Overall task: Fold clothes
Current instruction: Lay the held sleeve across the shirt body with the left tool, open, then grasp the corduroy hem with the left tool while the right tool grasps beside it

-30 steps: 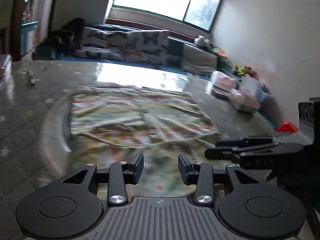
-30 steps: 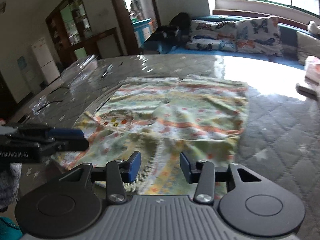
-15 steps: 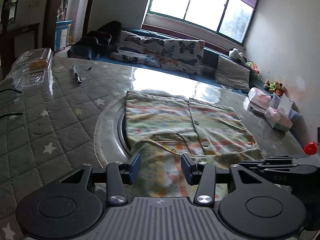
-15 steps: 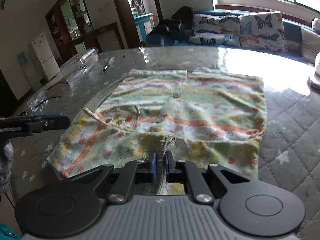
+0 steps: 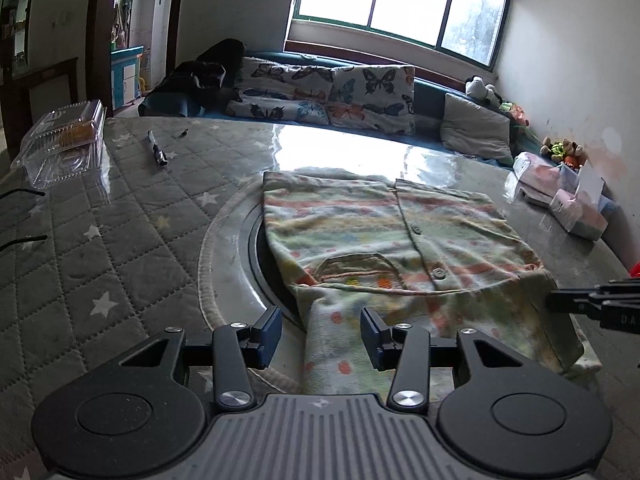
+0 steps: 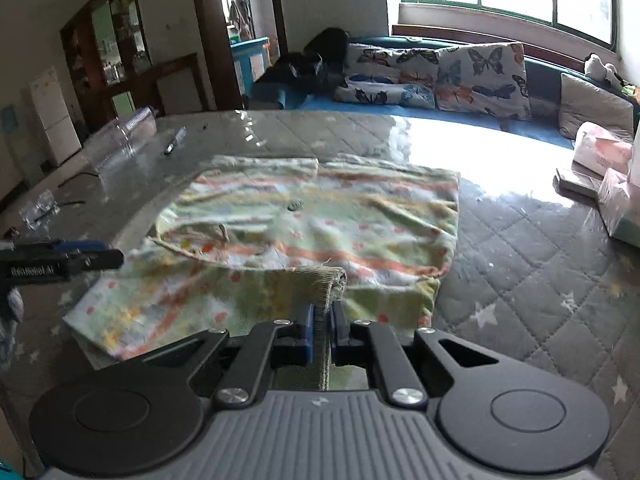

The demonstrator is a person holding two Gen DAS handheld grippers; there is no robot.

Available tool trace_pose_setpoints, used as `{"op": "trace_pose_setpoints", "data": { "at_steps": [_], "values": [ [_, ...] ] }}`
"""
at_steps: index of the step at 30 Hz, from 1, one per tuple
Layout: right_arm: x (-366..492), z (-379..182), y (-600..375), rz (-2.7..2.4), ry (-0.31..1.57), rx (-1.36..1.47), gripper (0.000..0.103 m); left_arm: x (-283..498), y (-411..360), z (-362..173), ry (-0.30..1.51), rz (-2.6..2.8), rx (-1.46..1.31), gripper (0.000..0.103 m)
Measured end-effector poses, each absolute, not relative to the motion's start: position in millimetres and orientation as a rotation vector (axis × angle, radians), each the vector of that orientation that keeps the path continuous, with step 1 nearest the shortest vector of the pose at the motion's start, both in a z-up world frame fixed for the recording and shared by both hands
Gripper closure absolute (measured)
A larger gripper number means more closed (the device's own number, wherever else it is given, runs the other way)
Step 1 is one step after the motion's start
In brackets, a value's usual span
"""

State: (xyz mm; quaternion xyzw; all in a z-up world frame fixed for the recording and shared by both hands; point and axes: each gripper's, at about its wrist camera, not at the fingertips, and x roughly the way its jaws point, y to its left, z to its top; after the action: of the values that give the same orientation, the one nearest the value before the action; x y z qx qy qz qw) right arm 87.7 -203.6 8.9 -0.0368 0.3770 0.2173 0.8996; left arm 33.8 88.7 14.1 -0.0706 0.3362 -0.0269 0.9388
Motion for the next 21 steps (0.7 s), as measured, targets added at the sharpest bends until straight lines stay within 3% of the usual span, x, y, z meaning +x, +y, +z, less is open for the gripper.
{"op": "trace_pose_setpoints", "data": {
  "at_steps": [15,17,19,21],
  "values": [
    [104,-14,-184,0.528,0.788,-0.129,0.091,65,71,-9,0.727,-0.083,-0.035,0.064],
    [102,-11,-186,0.532,0.788,-0.127,0.085,67,72,-14,0.738,-0.076,-0.024,0.064],
    [96,-6,-188,0.543,0.783,-0.139,0.073,65,74,-15,0.74,-0.071,-0.031,0.064],
    [86,0,-191,0.573,0.78,-0.158,0.072,62,75,-13,0.741,-0.066,-0.036,0.064]
  ]
}}
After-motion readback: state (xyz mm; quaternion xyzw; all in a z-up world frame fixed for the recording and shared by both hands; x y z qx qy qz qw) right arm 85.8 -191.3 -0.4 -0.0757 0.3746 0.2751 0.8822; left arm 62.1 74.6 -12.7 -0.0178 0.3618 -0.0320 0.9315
